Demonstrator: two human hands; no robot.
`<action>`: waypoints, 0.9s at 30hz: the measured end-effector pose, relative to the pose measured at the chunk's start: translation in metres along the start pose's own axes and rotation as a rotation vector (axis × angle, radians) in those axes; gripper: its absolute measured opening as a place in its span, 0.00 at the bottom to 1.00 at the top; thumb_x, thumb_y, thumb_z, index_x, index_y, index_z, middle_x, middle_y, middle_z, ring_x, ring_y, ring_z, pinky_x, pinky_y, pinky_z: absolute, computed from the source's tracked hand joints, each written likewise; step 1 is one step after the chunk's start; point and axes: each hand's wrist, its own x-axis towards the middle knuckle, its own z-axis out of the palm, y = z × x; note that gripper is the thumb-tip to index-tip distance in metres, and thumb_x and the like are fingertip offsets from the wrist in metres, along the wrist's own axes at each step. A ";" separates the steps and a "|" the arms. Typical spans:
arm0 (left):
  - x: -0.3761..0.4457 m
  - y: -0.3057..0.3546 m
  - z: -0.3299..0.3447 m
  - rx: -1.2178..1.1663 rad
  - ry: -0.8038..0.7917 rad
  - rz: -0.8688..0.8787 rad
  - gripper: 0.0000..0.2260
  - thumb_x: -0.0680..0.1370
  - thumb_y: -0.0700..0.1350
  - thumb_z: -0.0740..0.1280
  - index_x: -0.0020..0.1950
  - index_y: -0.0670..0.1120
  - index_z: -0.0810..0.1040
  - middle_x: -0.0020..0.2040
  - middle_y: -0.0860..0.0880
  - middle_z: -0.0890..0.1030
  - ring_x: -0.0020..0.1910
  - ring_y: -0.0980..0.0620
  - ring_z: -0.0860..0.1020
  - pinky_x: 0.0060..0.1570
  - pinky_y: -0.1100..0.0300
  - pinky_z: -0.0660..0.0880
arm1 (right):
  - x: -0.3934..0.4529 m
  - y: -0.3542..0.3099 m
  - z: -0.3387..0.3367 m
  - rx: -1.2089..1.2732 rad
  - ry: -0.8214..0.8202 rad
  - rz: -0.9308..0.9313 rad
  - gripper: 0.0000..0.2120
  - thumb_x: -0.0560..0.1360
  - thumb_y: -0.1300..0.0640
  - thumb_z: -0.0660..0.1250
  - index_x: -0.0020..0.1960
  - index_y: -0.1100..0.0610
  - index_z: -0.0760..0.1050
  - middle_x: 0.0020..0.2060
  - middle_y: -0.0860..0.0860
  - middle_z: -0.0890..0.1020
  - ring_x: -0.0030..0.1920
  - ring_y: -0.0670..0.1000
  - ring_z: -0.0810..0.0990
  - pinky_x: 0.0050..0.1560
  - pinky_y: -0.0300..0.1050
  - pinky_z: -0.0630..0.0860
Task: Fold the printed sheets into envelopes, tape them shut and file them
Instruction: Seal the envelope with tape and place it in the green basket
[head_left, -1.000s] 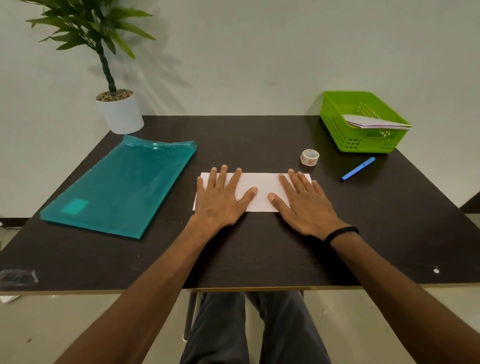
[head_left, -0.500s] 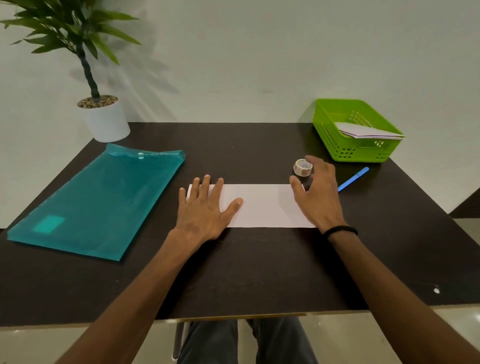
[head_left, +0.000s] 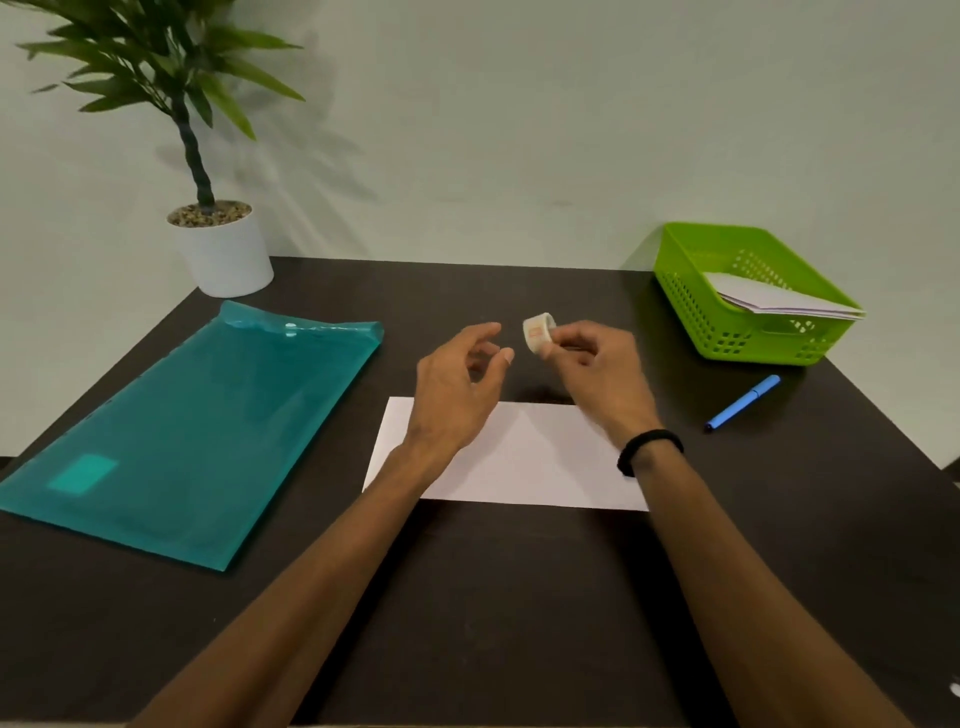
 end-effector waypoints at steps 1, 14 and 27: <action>0.001 -0.005 -0.001 -0.044 0.008 -0.012 0.21 0.81 0.52 0.70 0.74 0.50 0.75 0.58 0.52 0.84 0.48 0.65 0.79 0.48 0.77 0.75 | -0.003 -0.005 0.008 0.103 -0.047 -0.016 0.09 0.78 0.50 0.76 0.55 0.52 0.85 0.48 0.47 0.87 0.49 0.45 0.86 0.50 0.43 0.84; -0.010 -0.011 -0.012 -0.173 0.100 0.005 0.18 0.78 0.49 0.75 0.67 0.50 0.81 0.57 0.59 0.83 0.53 0.66 0.82 0.50 0.73 0.78 | -0.023 0.005 0.036 0.220 -0.138 -0.091 0.10 0.79 0.53 0.74 0.58 0.53 0.84 0.51 0.46 0.87 0.51 0.45 0.87 0.53 0.48 0.86; -0.008 -0.017 -0.008 -0.185 0.143 0.030 0.10 0.79 0.49 0.74 0.59 0.49 0.83 0.54 0.57 0.84 0.53 0.61 0.83 0.55 0.67 0.80 | -0.025 0.003 0.038 0.166 -0.127 -0.080 0.12 0.78 0.48 0.74 0.58 0.52 0.84 0.51 0.46 0.86 0.52 0.47 0.86 0.53 0.52 0.86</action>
